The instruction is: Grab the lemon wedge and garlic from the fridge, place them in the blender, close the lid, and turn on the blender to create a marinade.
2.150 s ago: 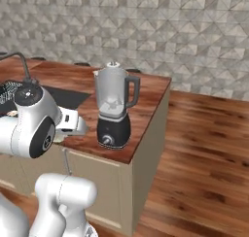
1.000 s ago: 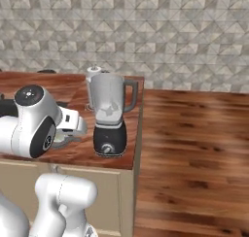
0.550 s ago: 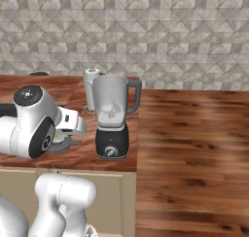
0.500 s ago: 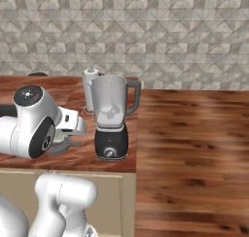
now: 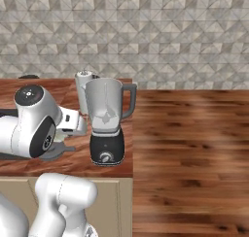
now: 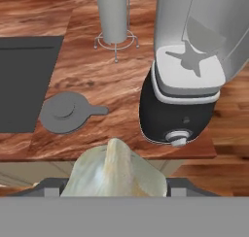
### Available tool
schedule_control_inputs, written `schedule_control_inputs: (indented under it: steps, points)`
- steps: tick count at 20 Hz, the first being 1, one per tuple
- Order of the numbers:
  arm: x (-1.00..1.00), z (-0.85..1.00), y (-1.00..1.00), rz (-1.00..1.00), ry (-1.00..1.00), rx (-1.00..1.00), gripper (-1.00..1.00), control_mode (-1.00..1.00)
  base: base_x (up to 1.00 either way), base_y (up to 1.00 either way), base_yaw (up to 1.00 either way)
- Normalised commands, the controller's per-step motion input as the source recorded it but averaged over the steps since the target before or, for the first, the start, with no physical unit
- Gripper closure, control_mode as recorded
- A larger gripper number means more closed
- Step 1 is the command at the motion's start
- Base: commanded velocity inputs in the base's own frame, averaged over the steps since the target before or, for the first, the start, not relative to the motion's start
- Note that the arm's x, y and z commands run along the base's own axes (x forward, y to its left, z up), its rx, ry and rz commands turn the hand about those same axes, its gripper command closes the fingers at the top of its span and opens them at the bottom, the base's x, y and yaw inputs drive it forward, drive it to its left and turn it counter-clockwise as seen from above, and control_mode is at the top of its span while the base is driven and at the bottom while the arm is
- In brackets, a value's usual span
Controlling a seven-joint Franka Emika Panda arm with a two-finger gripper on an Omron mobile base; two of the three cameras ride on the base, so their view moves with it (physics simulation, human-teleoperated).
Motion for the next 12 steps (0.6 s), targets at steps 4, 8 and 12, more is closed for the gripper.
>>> schedule_control_inputs:
  steps: [4, 8, 12]
  points:
    - [0.05, 0.00, 0.00, 0.00, 0.01, 0.00, 1.00, -1.00, 0.00, 0.00, 0.00]
    - [0.01, 0.00, 0.00, 0.00, 0.01, 0.00, 1.00, -1.00, 0.00, 0.00, 0.00]
    - [0.00, 0.00, 0.00, 0.00, 0.00, 0.00, 1.00, -1.00, 0.00, 0.00, 0.00]
